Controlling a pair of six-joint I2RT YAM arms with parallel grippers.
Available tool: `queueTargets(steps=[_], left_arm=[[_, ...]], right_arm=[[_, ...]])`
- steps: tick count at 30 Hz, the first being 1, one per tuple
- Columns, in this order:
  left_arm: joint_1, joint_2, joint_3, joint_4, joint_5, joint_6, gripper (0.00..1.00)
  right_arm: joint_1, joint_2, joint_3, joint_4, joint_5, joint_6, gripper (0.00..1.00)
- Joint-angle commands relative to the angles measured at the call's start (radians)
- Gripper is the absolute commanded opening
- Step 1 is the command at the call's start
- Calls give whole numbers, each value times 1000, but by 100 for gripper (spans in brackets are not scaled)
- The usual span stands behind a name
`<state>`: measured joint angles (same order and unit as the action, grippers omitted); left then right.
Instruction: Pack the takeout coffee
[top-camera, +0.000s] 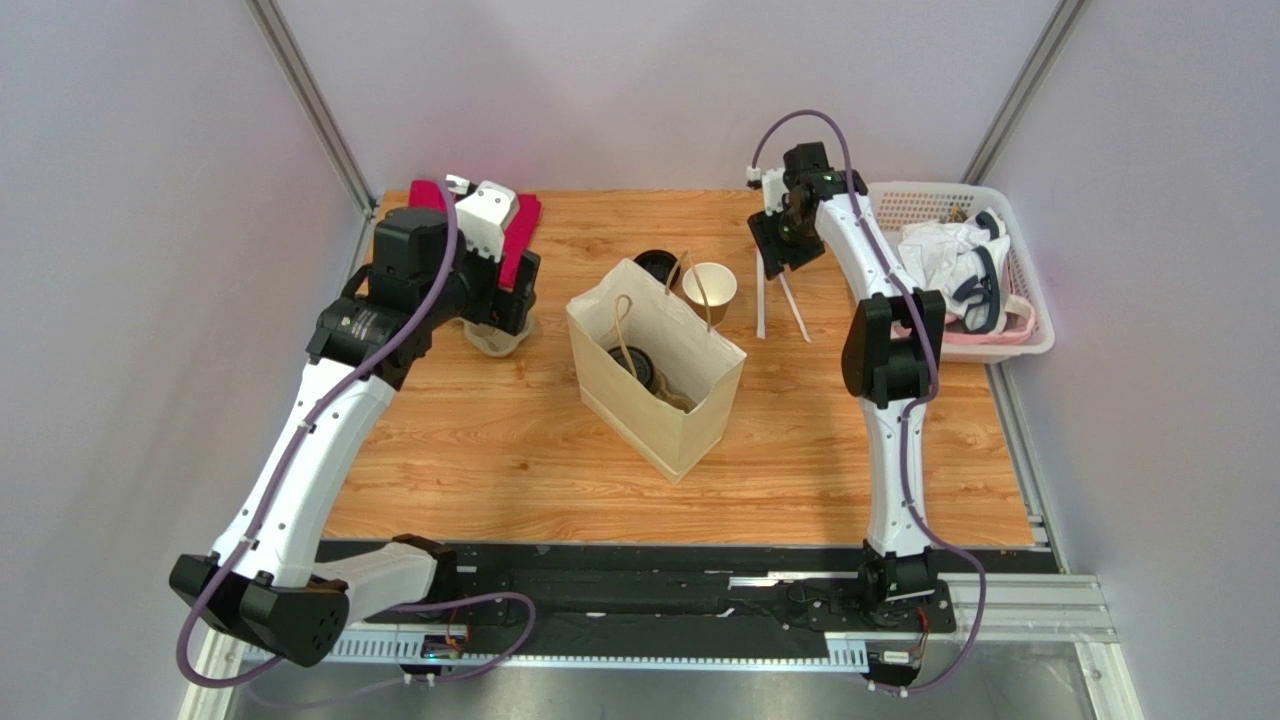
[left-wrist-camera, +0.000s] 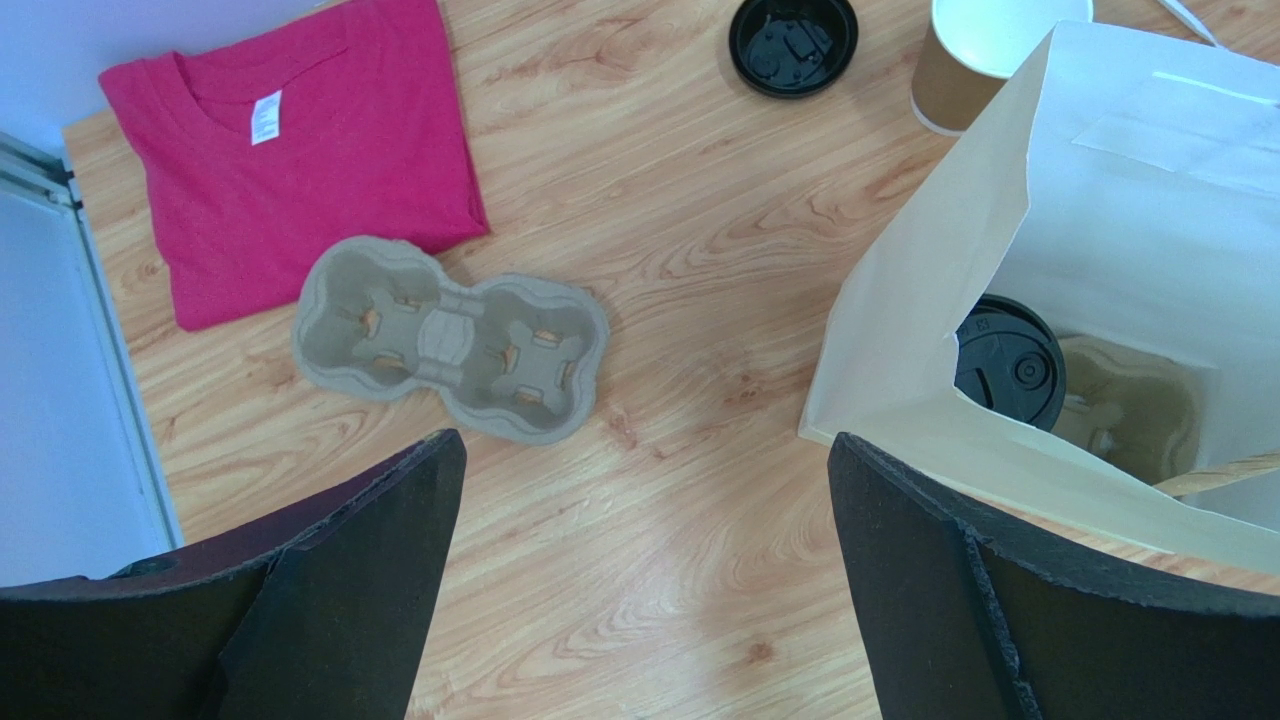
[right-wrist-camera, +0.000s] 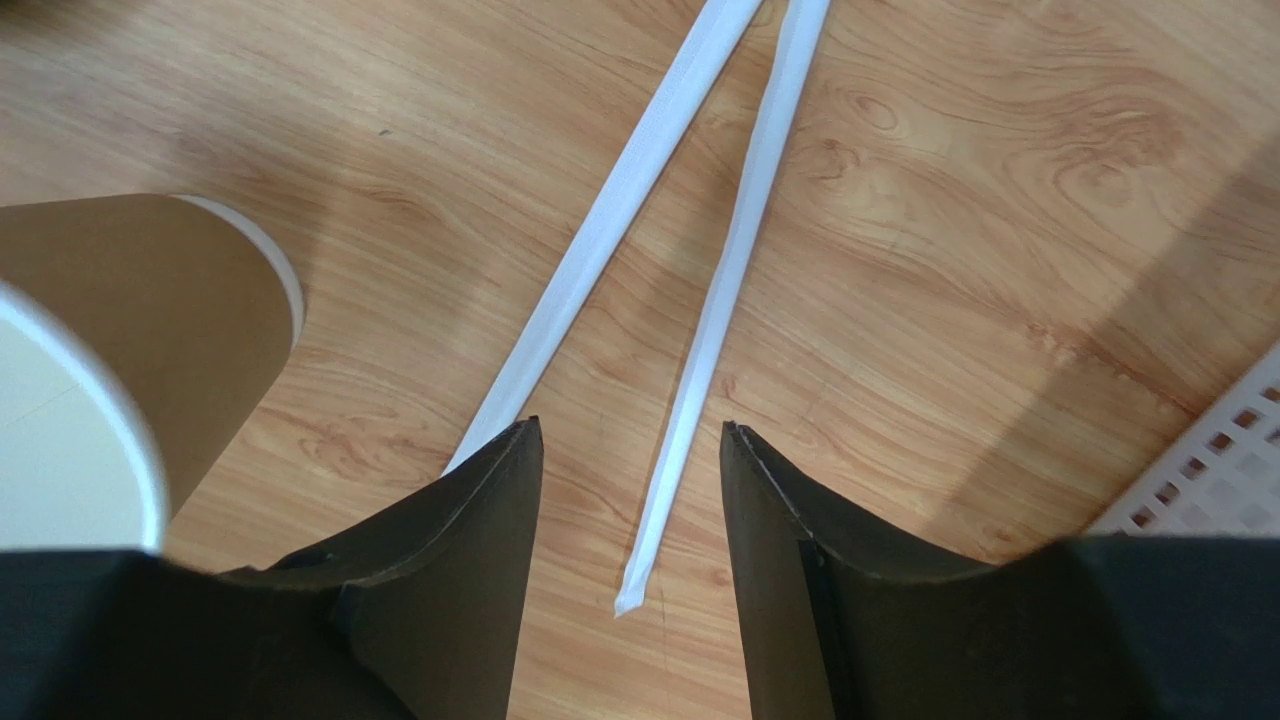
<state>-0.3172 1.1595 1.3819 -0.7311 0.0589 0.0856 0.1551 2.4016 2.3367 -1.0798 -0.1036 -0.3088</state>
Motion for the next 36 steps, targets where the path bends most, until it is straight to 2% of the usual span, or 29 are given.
queueTargets(steps=[1,11,17,22,26,27,30,34,36], left_arm=[[7,5,6,-2,4,28,99],[9,6,-4,1,-11,45,99],[9,6,0,-13,-7,63,99],[9,3,12,-25,-21,74,99],[12,0,17,-40,-25,72,99],[13,-3,16,-42,-25,74,99],[17,-7,16,-44,-27,78,99],[18,-6,13,-31,-19,83,99],[18,0,12,-11,-16,72,99]], right_arm=[[8,45,38,49,28,-38,51],[6,111,36,104,82,-78,50],[0,139,15,152,93,-99,45],[-22,162,16,146,62,-43,35],[-45,185,12,69,-15,2,24],[-48,186,9,58,-15,5,16],[-61,169,4,23,-21,11,0],[-71,55,-10,37,-19,31,0],[-72,-53,-17,69,-18,43,0]])
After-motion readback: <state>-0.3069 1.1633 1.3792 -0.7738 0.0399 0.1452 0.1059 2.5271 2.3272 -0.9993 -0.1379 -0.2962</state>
